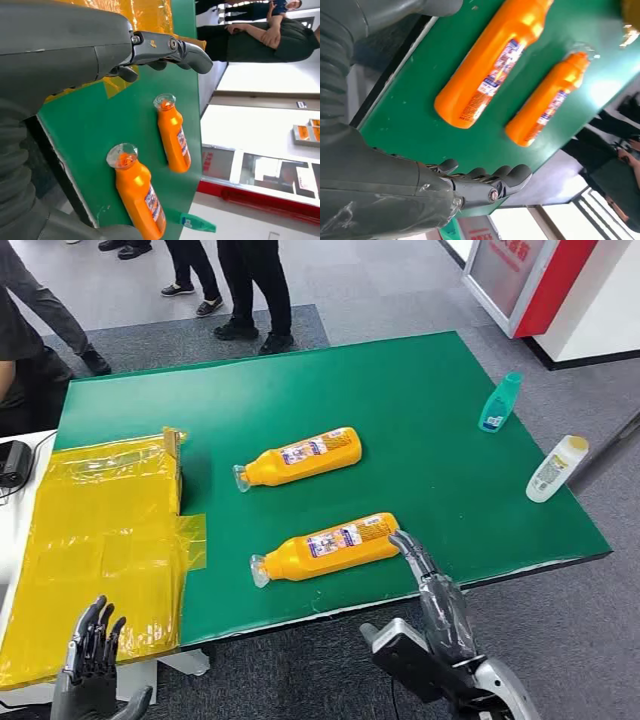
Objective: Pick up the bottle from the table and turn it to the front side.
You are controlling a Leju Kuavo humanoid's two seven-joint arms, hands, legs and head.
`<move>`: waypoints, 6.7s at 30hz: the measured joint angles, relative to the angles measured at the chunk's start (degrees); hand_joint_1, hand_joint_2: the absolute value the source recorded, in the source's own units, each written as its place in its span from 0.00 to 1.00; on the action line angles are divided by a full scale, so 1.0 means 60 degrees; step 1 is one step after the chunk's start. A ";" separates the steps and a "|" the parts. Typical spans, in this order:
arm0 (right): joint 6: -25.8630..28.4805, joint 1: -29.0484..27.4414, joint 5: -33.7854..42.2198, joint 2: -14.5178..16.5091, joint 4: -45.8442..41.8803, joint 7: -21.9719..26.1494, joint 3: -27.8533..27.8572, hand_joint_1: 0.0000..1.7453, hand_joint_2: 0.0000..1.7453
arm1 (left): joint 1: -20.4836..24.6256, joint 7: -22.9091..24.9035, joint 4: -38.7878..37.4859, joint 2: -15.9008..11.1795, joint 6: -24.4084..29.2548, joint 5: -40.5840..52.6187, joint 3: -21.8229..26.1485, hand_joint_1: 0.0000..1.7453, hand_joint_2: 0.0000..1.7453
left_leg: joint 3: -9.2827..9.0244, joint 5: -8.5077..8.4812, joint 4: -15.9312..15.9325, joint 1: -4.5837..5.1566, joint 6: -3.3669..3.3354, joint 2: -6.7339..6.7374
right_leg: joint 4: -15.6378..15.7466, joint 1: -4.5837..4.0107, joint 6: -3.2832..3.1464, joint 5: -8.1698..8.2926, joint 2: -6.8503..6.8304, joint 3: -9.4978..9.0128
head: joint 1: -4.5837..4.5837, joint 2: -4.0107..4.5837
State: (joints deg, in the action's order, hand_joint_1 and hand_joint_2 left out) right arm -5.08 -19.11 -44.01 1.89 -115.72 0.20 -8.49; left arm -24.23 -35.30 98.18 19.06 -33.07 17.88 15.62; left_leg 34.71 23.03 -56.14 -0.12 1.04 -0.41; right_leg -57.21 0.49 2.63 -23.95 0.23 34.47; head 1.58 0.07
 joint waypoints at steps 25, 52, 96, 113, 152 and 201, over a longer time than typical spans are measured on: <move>-0.1931 0.3754 -0.1095 -0.1441 0.3747 -0.1945 -0.0799 0.00 1.00 | 0.1075 -0.0128 -0.1827 -0.1579 0.1349 -0.1019 -0.2146 0.00 1.00 | 0.0003 -0.0036 0.0000 0.0000 -0.0002 0.0000 | -0.0001 0.0000 0.0001 0.0034 0.0000 0.0002 | 0.0000 0.0000; -0.2860 0.6411 -0.2157 -0.1692 0.6565 -0.2577 -0.2062 0.00 1.00 | 0.1537 -0.0152 -0.2705 -0.2407 0.2162 -0.1512 -0.3699 0.00 1.00 | 0.0009 -0.0052 0.0000 0.0000 -0.0001 -0.0001 | -0.0005 0.0000 0.0000 0.0042 -0.0001 0.0005 | 0.0000 0.0000; -0.2912 0.8186 -0.1688 -0.1003 1.0208 -0.1830 -0.2938 1.00 1.00 | 0.2016 -0.0390 -0.3650 -0.2914 0.2477 -0.1792 -0.4734 0.00 1.00 | 0.0010 -0.0069 0.0000 -0.0001 0.0001 -0.0001 | -0.0008 -0.0001 0.0001 0.0054 -0.0001 0.0008 | -0.0002 0.0000; -0.2924 0.7877 -0.1174 -0.1102 0.9169 -0.1750 -0.3314 1.00 1.00 | 0.1980 -0.0375 -0.3661 -0.2959 0.2644 -0.1861 -0.4818 0.00 1.00 | 0.0014 -0.0070 0.0000 -0.0002 0.0002 -0.0001 | -0.0008 -0.0002 0.0000 0.0055 -0.0001 0.0017 | -0.0002 0.0000; 0.0043 0.3248 0.0500 0.0178 0.3498 -0.0083 -0.1633 1.00 1.00 | 0.0884 0.0906 -0.2280 -0.1344 0.0069 -0.3092 -0.2263 0.00 1.00 | 0.0034 -0.0061 0.0000 -0.0002 -0.0002 -0.0002 | -0.0008 -0.0003 -0.0001 0.0044 -0.0003 0.0031 | -0.0001 0.0000; 0.1247 0.2993 -0.1081 0.0567 0.5120 0.0632 -0.3500 1.00 1.00 | 0.0576 0.1790 -0.1136 -0.2226 0.1703 -0.3419 -0.4510 0.22 1.00 | 0.0032 -0.0059 0.0000 -0.0006 0.0008 -0.0002 | -0.0009 -0.0007 -0.0010 0.0042 -0.0002 0.0035 | -0.0003 0.0000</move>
State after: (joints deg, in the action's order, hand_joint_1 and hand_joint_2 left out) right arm 2.40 -1.15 -50.50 5.29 -85.00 3.99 -29.49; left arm -20.78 -24.56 91.36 5.70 -22.85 -2.63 -11.44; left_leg 34.90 22.68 -56.14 -0.16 1.08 -0.42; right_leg -57.26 0.45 2.57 -23.70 0.21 34.68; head 1.57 0.07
